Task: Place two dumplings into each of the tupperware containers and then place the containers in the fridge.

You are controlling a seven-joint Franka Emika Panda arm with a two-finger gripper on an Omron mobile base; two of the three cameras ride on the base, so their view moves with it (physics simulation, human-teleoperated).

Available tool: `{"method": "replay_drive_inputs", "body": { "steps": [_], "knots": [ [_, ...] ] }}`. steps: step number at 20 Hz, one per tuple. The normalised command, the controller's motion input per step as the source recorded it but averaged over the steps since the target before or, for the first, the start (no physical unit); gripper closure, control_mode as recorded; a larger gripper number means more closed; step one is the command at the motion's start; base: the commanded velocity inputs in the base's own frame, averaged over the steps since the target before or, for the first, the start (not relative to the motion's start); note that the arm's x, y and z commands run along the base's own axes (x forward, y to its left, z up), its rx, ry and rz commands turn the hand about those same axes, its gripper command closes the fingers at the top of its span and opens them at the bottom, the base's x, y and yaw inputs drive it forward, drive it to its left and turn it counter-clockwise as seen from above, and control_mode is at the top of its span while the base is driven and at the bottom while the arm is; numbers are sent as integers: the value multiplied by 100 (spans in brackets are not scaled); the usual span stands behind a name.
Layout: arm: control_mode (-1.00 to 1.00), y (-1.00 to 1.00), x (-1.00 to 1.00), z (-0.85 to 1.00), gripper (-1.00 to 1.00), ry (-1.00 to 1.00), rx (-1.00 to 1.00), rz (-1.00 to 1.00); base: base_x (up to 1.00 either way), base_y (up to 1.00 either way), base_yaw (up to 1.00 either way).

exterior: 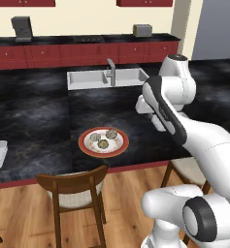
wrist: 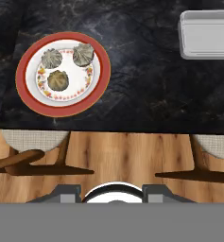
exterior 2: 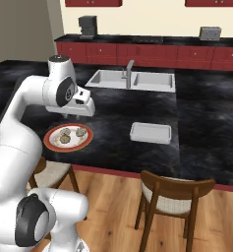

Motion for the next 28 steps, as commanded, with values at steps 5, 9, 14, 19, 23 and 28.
{"method": "replay_drive_inputs", "body": {
  "steps": [5,9,14,19,23,28],
  "knots": [
    [-100,0,0,0,-100,0,0,0,0,0,0],
    [-100,64,46,-55,-100,6,-1,0,0,0,0],
    [-100,53,78,-62,-100,6,-1,0,0,0,0],
    [-100,7,77,-39,-100,1,0,1,0,0,0],
    [-100,7,42,-29,-100,1,0,0,0,0,0],
    [-100,10,28,-50,-100,0,0,1,0,0,0]
  ]
}}
